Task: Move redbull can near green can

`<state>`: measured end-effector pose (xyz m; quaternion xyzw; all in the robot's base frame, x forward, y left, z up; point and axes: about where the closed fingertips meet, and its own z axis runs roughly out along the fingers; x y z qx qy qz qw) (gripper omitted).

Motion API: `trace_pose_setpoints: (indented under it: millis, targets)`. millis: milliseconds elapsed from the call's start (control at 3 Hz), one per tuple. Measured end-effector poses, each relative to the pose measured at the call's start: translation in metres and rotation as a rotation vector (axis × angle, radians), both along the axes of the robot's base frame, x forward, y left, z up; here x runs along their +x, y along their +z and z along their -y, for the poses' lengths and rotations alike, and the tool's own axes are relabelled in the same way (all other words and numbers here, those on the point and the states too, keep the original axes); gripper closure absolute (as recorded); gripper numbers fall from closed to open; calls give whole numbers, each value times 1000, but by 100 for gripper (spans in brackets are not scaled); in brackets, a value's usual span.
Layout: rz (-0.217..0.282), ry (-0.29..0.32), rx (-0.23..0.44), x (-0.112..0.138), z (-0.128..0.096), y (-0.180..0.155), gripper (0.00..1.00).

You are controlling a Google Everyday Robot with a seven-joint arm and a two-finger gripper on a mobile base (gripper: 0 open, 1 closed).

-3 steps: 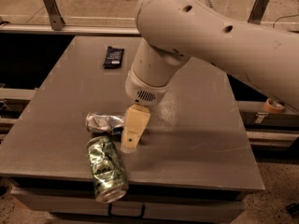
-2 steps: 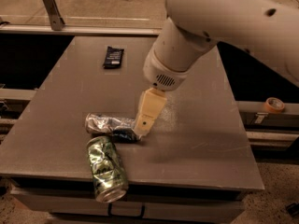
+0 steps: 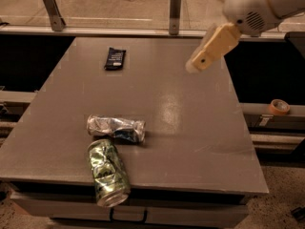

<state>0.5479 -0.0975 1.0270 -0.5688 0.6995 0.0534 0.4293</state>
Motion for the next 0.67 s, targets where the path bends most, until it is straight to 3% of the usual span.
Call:
trace_pose_setpoints:
  millis: [333, 667]
  targets:
    - [210, -23, 139, 15, 65, 74, 0]
    - [315, 16, 148, 10, 68, 112, 0]
